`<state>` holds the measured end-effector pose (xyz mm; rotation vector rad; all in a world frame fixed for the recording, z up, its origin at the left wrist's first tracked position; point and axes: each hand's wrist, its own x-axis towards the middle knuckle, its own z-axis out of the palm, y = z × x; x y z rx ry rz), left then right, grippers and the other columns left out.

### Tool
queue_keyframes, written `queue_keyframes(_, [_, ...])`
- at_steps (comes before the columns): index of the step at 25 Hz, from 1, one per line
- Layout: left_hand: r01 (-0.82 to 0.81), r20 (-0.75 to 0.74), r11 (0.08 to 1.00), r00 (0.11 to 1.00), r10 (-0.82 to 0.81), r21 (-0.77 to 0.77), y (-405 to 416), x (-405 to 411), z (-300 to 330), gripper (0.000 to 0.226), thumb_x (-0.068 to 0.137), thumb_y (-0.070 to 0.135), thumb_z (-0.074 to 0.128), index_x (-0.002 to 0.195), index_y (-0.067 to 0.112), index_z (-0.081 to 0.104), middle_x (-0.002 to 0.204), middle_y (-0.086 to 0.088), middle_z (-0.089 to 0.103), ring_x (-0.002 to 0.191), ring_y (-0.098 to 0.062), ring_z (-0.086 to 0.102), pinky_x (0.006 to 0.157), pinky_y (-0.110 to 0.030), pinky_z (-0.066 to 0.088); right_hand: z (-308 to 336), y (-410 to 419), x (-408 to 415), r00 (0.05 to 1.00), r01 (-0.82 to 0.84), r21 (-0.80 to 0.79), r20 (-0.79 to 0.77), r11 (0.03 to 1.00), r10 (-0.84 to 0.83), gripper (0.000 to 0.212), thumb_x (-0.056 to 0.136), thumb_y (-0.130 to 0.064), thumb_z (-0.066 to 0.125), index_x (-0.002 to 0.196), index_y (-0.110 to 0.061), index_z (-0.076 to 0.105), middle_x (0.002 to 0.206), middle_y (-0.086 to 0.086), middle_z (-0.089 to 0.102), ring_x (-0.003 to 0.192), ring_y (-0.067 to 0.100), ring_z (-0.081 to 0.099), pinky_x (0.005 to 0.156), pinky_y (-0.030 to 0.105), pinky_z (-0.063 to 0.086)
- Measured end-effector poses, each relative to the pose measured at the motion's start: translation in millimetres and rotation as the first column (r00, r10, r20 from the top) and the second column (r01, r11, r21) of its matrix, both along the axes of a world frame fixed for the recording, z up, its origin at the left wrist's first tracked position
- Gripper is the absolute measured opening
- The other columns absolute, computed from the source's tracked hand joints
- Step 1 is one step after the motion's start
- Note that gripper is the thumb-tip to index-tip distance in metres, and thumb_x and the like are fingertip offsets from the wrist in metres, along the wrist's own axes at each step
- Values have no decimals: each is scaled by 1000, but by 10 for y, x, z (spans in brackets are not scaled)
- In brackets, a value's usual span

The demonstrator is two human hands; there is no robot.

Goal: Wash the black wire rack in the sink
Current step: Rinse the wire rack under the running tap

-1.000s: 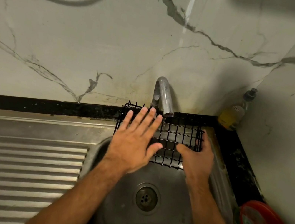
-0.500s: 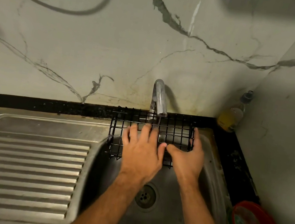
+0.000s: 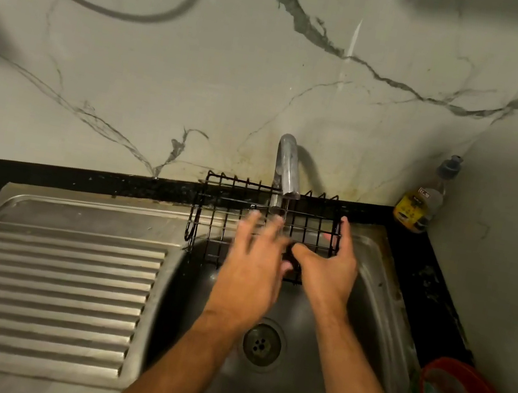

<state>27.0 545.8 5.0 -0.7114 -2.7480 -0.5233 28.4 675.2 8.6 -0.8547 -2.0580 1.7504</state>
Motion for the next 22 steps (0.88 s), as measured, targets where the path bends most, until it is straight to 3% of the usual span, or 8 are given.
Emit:
queue_keyframes(2, [145, 1, 980, 989, -146, -139, -53, 24, -97, 61, 103, 41, 36, 156, 10, 32, 165, -9, 30, 155, -23, 16, 125, -44, 15, -50, 38, -33, 999, 35, -47, 7, 998, -35, 104, 68, -25, 86, 153, -37, 28, 136, -6, 55, 124, 16, 52, 98, 35, 45])
queue_keyframes(4, [148, -82, 963, 982, -170, -225, -159, -64, -138, 55, 104, 43, 32, 149, 16, 47, 157, -7, 45, 148, -24, 37, 123, -42, 25, -114, 50, -36, 998, 61, -67, 17, 996, -60, 104, 66, -23, 85, 153, -37, 30, 127, -9, 58, 117, 14, 57, 94, 35, 50])
queue_keyframes(6, [59, -154, 976, 984, -92, -210, -206, -149, -97, 43, 103, 44, 35, 126, 21, 64, 132, -4, 62, 124, -25, 57, 107, -44, 45, -163, 23, -27, 998, 63, -50, 11, 997, -63, 107, 60, -24, 84, 151, -40, 30, 123, -12, 58, 112, 11, 59, 94, 38, 53])
queue_keyframes(9, [-74, -130, 991, 990, 60, -108, -103, -104, -26, 29, 102, 39, 37, 118, 26, 58, 115, 1, 62, 104, -22, 55, 88, -41, 45, -155, -55, -12, 1000, 21, -22, 9, 1000, -21, 107, 61, -24, 84, 151, -41, 29, 127, -11, 57, 114, 9, 54, 97, 35, 49])
queue_keyframes(14, [25, 144, 989, 990, -4, -143, -147, -103, 10, 37, 107, 40, 30, 144, 37, 35, 123, 4, 63, 111, -19, 56, 86, -37, 52, -157, -36, 37, 998, -66, 71, 16, 995, 65, 113, 59, -25, 89, 152, -44, 27, 124, -14, 52, 114, 6, 49, 89, 27, 42])
queue_keyframes(17, [6, 72, 993, 997, 2, -117, -173, -97, 2, 40, 104, 30, 45, 143, 37, 41, 122, 7, 64, 111, -17, 55, 76, -35, 54, -149, 3, 45, 998, -63, 118, 6, 991, 63, 110, 63, -22, 88, 152, -42, 27, 120, -15, 49, 113, 2, 46, 94, 26, 43])
queue_keyframes(20, [-138, -73, 984, 989, 130, -110, -93, 24, -73, 37, 100, 33, 48, 134, 22, 57, 131, 2, 60, 118, -25, 52, 88, -45, 54, -111, -8, 43, 1000, -19, 3, -23, 1000, 19, 103, 68, -13, 83, 152, -39, 29, 116, -17, 54, 98, -11, 54, 82, 8, 43])
queue_keyframes(22, [-175, -61, 971, 984, 167, -164, -19, 61, -89, 45, 100, 47, 37, 130, 21, 59, 135, 0, 58, 124, -27, 48, 96, -53, 45, -149, -26, 49, 999, -7, -52, -31, 999, 6, 102, 69, -13, 82, 152, -39, 30, 119, -14, 56, 103, -3, 58, 80, 13, 44])
